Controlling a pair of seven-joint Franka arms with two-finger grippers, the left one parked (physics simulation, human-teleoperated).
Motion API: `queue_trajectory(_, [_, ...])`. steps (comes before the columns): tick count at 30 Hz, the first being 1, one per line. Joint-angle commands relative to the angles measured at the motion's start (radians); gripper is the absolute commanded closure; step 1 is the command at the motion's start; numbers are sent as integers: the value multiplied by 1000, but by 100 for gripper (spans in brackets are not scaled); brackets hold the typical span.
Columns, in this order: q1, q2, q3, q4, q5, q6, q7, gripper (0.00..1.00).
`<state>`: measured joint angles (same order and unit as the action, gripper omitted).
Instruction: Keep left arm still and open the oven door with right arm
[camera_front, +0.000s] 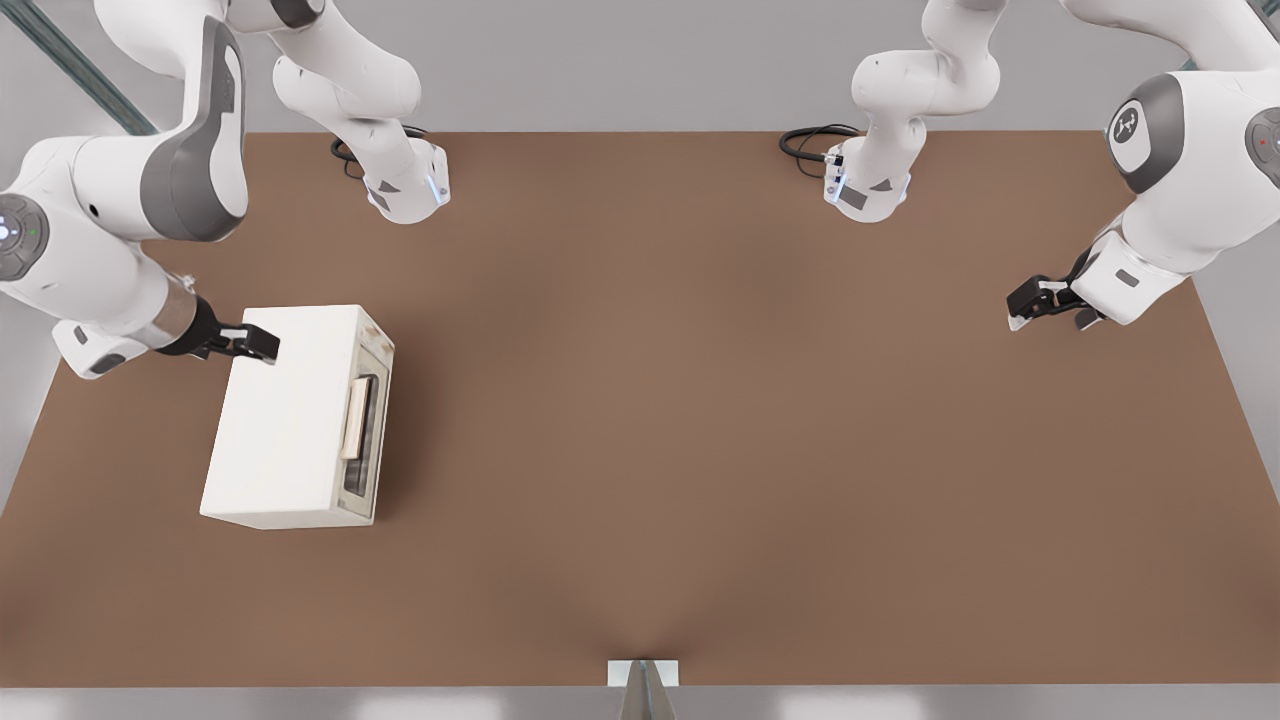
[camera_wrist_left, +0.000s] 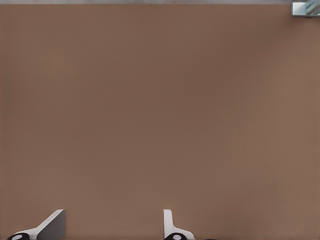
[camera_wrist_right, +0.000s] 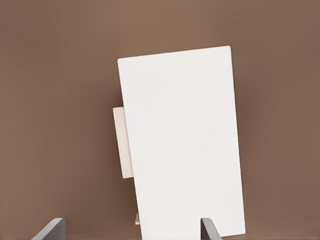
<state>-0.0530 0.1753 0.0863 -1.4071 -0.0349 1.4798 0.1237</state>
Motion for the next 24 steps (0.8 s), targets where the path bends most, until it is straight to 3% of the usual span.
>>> queue_trajectory(1, [1, 0, 0, 0, 0, -3, 90, 0])
queue_trajectory(4, [16, 12, 12, 2, -2, -1, 44, 0])
queue_trajectory(5, [85, 32, 17, 8, -109, -15, -6, 70])
queue_trajectory(6, [169, 94, 15, 86, -197, -90, -3, 100])
queue_trajectory(8, [331, 271, 7, 254, -419, -283, 2, 100])
queue_trajectory(9, [374, 334, 6, 255, -591, -293, 17, 100])
queue_trajectory(10, [378, 401, 4, 278, -655, -309, 82, 100])
queue_trajectory(11, [384, 480, 1, 346, -677, -337, 123, 100])
queue_trajectory(13, [464, 552, -111, 347, -720, -325, 208, 100])
queue_trajectory(15, [479, 581, -120, 347, -786, -303, 335, 100])
queue_trajectory(17, [532, 607, -158, 350, -783, -300, 390, 100])
queue_trajectory(24, [575, 607, -191, 252, -741, -234, 567, 100])
